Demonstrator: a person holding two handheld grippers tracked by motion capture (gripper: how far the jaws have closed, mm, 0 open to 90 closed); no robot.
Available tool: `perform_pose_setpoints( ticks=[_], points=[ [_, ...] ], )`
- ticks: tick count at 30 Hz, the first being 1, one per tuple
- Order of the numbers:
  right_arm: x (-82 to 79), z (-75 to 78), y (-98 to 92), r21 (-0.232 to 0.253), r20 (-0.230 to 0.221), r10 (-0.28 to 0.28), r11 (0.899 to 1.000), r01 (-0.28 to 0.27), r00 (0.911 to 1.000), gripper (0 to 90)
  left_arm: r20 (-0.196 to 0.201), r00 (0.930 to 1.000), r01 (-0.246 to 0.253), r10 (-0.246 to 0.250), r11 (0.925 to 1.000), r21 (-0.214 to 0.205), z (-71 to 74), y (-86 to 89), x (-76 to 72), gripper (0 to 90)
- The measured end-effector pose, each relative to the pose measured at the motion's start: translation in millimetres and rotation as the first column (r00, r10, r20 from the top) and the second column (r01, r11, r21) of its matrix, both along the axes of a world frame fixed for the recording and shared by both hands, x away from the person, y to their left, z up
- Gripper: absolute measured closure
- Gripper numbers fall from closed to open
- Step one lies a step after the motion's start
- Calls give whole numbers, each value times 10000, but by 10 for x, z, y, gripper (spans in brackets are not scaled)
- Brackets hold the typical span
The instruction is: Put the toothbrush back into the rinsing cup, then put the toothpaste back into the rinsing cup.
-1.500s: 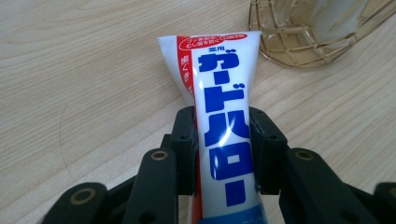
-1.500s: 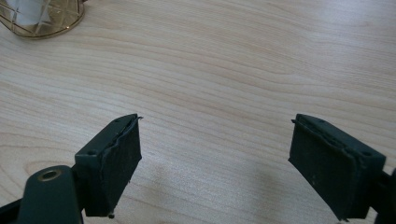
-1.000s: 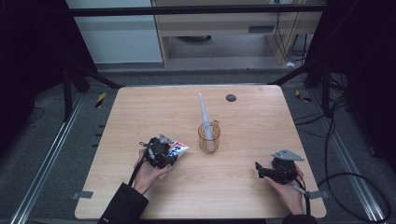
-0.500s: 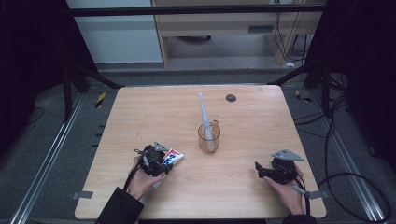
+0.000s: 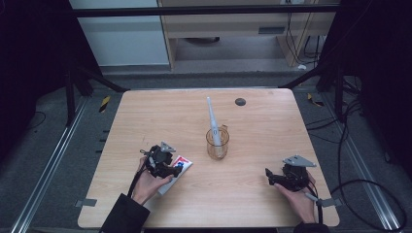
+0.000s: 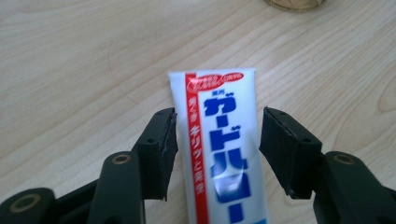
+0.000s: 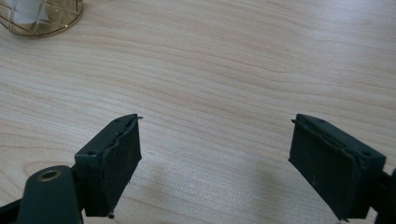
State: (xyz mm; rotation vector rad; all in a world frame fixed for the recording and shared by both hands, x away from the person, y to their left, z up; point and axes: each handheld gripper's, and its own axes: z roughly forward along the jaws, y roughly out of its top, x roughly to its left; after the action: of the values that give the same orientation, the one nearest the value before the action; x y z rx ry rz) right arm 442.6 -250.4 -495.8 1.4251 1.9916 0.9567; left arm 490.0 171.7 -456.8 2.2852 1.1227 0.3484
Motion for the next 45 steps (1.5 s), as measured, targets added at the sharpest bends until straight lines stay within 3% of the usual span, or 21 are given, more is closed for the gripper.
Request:
perform_pose_setpoints(
  ticks=[14,25,36,40,45],
  points=[
    [12,-11,-2,-12,-30,-23,10000,23,10000,165,-639,9978,223,-191,9985,497,-128,-97,125,389],
    [10,-8,-1,-4,-23,-1,10000,1,10000,165,-1092,9937,387,-252,9916,1232,-195,-165,185,356],
    [18,-12,2,5,-85,19,10000,-18,10000,165,-1290,9913,419,-244,9900,1348,-183,-182,204,367],
    [20,-14,5,-65,-83,42,10000,-43,10000,165,-1340,9908,370,-183,9896,1388,-173,-191,200,403],
    [5,-12,16,-59,-137,81,9999,-81,9999,164,-1594,9872,146,27,9941,1072,-147,-160,207,492]
  ],
)
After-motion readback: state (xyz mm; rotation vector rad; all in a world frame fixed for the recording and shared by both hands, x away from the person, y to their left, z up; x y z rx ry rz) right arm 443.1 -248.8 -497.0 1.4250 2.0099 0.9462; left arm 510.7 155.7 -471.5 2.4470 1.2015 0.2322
